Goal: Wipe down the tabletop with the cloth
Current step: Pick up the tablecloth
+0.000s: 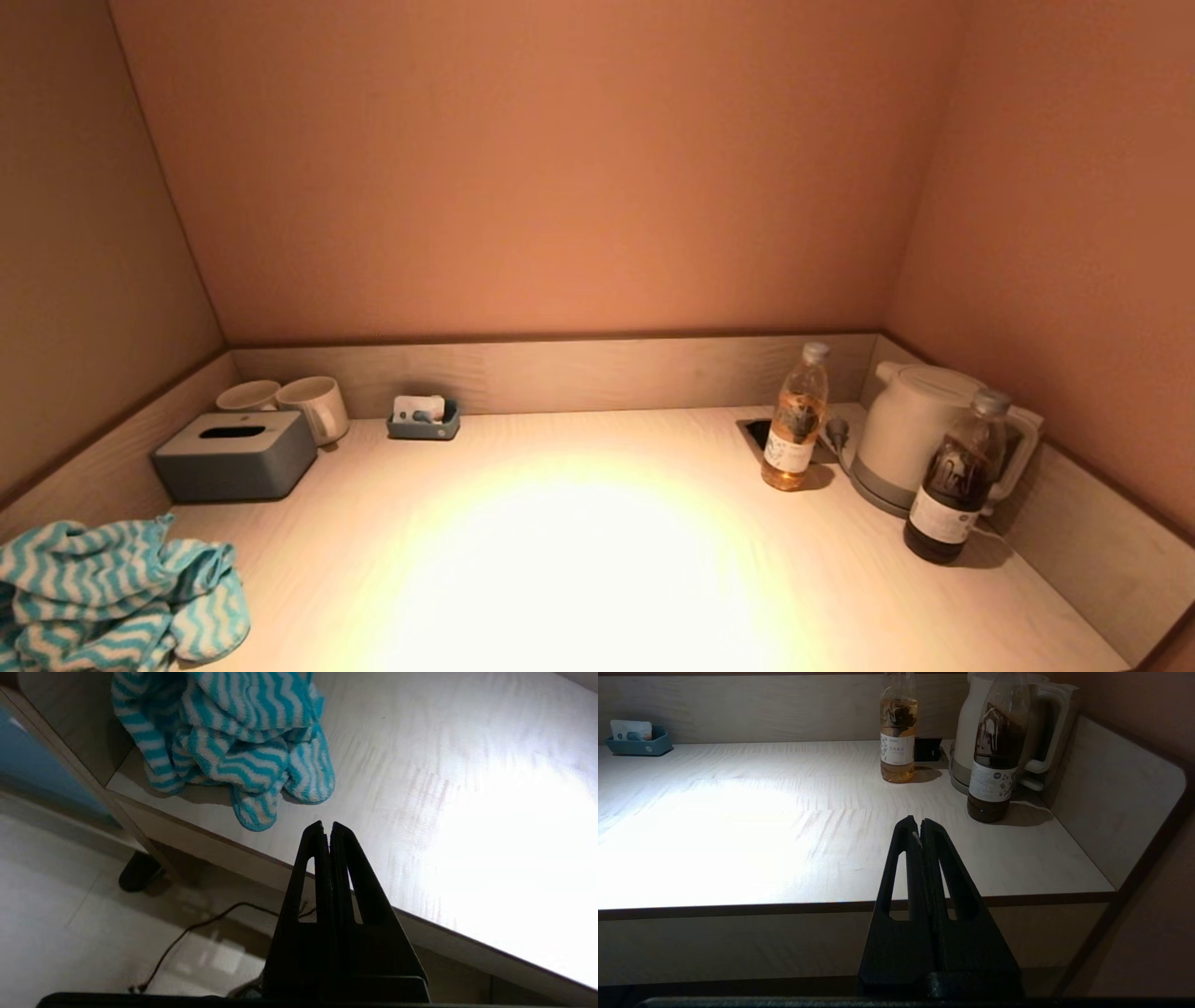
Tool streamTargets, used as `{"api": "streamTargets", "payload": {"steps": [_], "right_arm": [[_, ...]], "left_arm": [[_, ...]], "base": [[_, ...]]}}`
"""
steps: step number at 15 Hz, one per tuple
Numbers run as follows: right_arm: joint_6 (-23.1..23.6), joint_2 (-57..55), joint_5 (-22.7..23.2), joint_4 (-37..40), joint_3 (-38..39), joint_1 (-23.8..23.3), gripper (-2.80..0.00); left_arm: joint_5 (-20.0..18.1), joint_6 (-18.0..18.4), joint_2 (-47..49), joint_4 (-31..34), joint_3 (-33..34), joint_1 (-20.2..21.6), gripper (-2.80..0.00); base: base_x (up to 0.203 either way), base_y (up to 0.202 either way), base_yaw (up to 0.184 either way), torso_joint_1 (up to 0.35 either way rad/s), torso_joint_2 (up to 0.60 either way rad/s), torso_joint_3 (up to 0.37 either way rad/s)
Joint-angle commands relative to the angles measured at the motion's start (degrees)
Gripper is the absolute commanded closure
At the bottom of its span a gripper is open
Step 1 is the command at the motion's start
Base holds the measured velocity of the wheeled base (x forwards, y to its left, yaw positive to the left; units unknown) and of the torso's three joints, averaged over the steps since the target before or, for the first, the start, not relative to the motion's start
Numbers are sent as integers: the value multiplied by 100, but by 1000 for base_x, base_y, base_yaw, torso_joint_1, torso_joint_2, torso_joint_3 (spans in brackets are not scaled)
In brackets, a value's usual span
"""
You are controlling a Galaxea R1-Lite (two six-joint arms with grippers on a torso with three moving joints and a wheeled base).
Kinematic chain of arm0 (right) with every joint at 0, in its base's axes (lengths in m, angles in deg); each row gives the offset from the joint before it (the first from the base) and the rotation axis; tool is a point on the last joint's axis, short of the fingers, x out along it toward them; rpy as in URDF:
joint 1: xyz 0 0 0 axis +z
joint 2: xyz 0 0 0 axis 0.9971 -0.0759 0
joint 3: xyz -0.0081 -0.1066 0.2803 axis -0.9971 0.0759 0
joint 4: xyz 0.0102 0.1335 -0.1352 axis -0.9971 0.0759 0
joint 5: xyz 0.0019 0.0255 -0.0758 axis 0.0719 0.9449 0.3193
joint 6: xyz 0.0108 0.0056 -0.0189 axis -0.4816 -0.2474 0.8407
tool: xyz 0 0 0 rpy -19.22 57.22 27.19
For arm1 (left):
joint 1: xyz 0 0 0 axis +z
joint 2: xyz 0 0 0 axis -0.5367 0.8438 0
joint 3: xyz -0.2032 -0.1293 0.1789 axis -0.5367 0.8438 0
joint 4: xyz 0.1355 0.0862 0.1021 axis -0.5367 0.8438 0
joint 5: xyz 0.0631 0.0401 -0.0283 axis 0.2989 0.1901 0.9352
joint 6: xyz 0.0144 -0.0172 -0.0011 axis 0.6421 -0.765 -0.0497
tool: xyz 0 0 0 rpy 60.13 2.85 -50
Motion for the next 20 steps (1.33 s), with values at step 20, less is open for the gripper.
{"api": "streamTargets", "payload": {"steps": [20], "right_arm": [[2, -5, 2, 0, 0, 2, 0]], "left_arm": [[1220, -1187, 4798, 674, -2363, 572, 0]], "base": [[0, 0, 0, 0, 0, 0]]}}
